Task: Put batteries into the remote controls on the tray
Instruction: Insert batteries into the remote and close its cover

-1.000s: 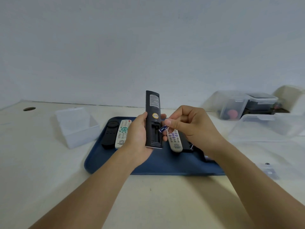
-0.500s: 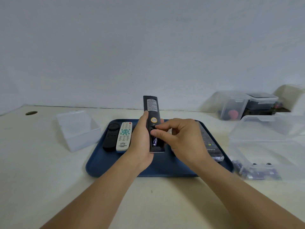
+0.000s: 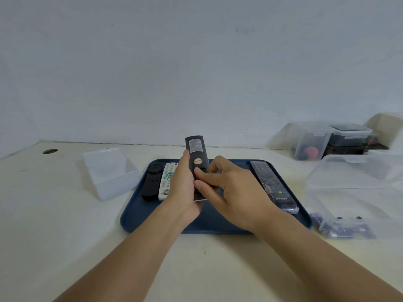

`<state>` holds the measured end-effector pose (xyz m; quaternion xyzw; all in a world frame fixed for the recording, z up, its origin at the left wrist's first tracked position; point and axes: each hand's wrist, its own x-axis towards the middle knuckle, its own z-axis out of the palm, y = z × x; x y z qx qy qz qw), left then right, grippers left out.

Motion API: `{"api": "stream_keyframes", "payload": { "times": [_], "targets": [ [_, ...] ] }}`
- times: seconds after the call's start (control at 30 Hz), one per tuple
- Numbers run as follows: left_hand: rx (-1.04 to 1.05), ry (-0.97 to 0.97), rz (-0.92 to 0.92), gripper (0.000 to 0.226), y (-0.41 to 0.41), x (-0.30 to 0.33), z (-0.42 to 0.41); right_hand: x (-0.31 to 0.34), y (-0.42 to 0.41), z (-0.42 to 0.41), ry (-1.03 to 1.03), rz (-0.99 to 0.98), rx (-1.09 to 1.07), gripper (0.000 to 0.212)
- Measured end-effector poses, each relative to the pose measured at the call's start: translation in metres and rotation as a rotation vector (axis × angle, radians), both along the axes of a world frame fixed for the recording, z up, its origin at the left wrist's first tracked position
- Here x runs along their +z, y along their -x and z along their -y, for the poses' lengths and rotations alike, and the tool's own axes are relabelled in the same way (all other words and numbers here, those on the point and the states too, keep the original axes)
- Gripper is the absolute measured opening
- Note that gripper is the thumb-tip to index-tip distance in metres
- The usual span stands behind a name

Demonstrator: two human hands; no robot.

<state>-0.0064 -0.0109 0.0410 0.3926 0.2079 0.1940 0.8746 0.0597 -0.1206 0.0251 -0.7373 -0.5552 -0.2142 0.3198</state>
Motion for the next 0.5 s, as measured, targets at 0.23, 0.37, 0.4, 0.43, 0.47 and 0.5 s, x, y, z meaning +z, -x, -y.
{"api": "stream_keyframes", "payload": {
  "times": [0.23, 0.37, 0.4, 0.43, 0.47, 0.5],
  "targets": [
    [-0.065, -0.042, 0.092, 0.032, -0.007, 0.008, 0.008, 0.02, -0.011, 0.004, -0.542, -1.002, 0.172, 0.026],
    [-0.164, -0.096, 0.089, 0.002, -0.008, 0.004, 0.017, 0.03, -0.034, 0.015, -1.016, -1.872, 0.4, 0.039],
    [-0.181, -0.127, 0.09, 0.007, -0.01, 0.002, 0.02, 0.028, -0.037, 0.017, -1.08, -1.933, 0.458, 0.039],
    [-0.192, -0.162, 0.088, 0.015, -0.011, 0.0, 0.022, 0.024, -0.039, 0.017, -1.125, -1.962, 0.49, 0.038],
    [-0.201, -0.203, 0.092, 0.021, -0.013, -0.003, 0.023, 0.022, -0.04, 0.017, -1.162, -1.972, 0.5, 0.038],
    [-0.199, -0.236, 0.094, 0.027, -0.014, -0.005, 0.024, 0.02, -0.041, 0.016, -1.182, -1.97, 0.495, 0.037]
  ]
}}
